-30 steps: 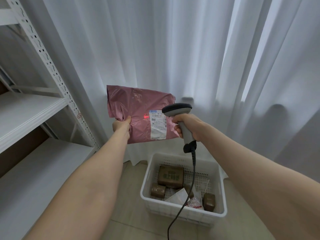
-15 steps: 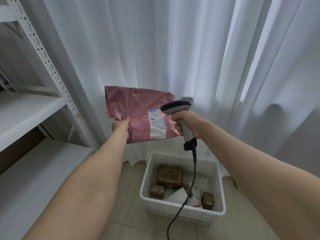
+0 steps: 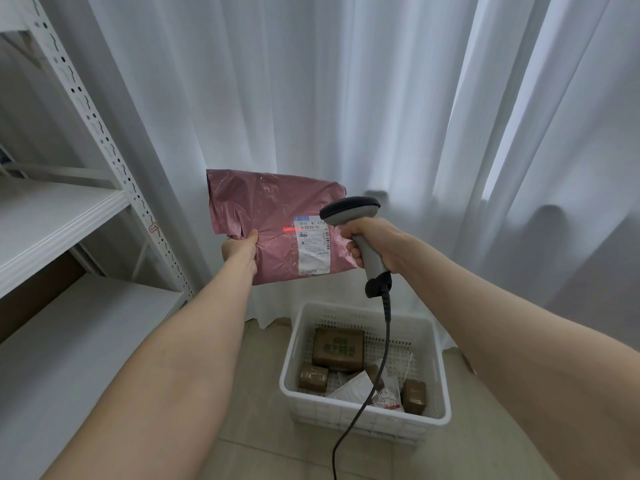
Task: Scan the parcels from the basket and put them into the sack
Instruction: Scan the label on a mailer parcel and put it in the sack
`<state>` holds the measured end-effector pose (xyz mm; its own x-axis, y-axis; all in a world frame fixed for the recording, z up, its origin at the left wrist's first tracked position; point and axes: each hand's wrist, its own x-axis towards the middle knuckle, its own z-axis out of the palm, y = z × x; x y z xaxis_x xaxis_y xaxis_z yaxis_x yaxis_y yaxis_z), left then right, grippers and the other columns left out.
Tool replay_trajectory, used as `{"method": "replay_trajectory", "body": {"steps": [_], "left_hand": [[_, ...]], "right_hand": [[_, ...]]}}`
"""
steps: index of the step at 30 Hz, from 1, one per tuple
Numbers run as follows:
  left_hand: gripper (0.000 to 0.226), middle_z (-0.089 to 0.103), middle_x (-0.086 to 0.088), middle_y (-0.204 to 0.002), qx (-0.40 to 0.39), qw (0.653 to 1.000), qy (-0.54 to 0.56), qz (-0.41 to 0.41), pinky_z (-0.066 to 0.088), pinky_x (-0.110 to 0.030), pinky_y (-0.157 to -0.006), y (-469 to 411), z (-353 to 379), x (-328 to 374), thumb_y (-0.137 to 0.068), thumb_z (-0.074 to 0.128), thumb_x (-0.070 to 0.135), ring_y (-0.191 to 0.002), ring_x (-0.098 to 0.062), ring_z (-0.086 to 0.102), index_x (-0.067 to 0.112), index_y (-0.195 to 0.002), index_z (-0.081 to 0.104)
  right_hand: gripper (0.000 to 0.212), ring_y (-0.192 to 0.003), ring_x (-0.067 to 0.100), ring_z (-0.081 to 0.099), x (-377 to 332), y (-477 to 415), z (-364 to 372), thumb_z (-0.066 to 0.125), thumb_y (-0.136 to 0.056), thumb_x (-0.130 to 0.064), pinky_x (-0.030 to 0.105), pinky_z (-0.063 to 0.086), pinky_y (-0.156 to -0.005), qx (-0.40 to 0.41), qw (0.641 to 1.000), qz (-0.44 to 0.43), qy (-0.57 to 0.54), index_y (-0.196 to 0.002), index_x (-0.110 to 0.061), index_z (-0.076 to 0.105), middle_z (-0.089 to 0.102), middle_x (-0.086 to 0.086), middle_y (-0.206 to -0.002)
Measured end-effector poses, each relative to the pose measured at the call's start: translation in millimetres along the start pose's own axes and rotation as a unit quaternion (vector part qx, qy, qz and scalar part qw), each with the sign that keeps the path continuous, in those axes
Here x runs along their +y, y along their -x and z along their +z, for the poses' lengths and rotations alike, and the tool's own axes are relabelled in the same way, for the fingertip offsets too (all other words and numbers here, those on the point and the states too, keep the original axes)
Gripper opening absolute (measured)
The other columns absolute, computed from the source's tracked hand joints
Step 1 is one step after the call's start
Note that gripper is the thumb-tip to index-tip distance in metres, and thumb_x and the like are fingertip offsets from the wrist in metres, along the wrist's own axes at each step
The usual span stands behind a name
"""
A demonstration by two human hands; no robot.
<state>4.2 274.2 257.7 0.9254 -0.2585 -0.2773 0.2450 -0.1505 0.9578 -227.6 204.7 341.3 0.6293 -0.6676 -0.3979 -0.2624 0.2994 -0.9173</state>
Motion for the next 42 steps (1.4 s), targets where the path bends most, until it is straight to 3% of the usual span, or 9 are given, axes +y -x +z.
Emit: {"method": "replay_trajectory", "body": {"steps": [9, 14, 22, 33, 37, 42], "left_hand": [[0.06, 0.051, -0.013, -0.137, -0.004, 1.0, -0.001, -0.018, 0.039, -0.034, -0.101, -10, -2, 0, -0.086, 0.07, 0.026, -0.123, -0.03, 0.05, 0.0, -0.134, 0.046], [0.059, 0.051, -0.014, -0.137, -0.005, 1.0, -0.013, -0.01, 0.039, -0.032, -0.101, -13, -4, -3, -0.087, 0.069, 0.026, -0.123, -0.03, 0.051, -0.002, -0.134, 0.046], [0.062, 0.049, -0.013, -0.139, -0.01, 1.0, -0.009, -0.023, 0.038, -0.034, -0.103, -16, -9, -6, -0.087, 0.069, 0.026, -0.125, -0.03, 0.049, 0.0, -0.137, 0.043], [0.06, 0.05, -0.012, -0.138, -0.015, 1.0, 0.001, -0.024, 0.038, -0.035, -0.105, -3, -25, -11, -0.088, 0.068, 0.026, -0.124, -0.029, 0.049, 0.002, -0.136, 0.043], [0.063, 0.048, -0.012, -0.14, -0.011, 0.999, 0.015, -0.029, 0.036, -0.039, -0.109, 22, -47, -14, -0.088, 0.067, 0.029, -0.127, -0.029, 0.047, 0.004, -0.14, 0.039], [0.064, 0.05, -0.011, -0.138, 0.046, 0.999, -0.016, -0.024, 0.038, -0.038, -0.107, 64, -122, -30, -0.09, 0.064, 0.036, -0.124, -0.03, 0.049, 0.005, -0.14, 0.041]], "right_hand": [[0.001, -0.04, 0.011, 0.049, 1, -10, 2, 0.055, -0.088, -0.008, 0.021, 0.044, -0.042, 0.008, 1.0, 0.007, -0.001, -0.088, -0.007, 0.056, 0.055, 0.003, -0.052], [0.012, -0.045, 0.013, 0.053, 5, -16, 8, 0.062, -0.088, -0.011, 0.023, 0.047, -0.044, 0.012, 1.0, 0.009, 0.003, -0.098, -0.005, 0.06, 0.067, 0.009, -0.062], [0.015, -0.042, 0.012, 0.053, 10, -13, 14, 0.06, -0.089, -0.01, 0.022, 0.047, -0.043, 0.022, 1.0, 0.013, -0.01, -0.102, -0.003, 0.059, 0.069, 0.011, -0.064], [0.002, -0.04, 0.012, 0.051, 17, 7, 18, 0.056, -0.089, -0.007, 0.021, 0.046, -0.041, 0.007, 1.0, 0.01, -0.007, -0.089, -0.005, 0.058, 0.058, 0.006, -0.056], [0.011, -0.042, 0.013, 0.054, 29, 20, 20, 0.062, -0.09, -0.009, 0.022, 0.047, -0.042, -0.002, 0.999, 0.006, -0.037, -0.099, -0.004, 0.057, 0.066, 0.012, -0.065], [0.021, -0.053, 0.018, 0.055, 66, 36, 29, 0.068, -0.084, -0.004, 0.03, 0.049, -0.053, 0.06, 0.996, -0.002, -0.062, -0.103, 0.0, 0.06, 0.063, 0.012, -0.074]]}}
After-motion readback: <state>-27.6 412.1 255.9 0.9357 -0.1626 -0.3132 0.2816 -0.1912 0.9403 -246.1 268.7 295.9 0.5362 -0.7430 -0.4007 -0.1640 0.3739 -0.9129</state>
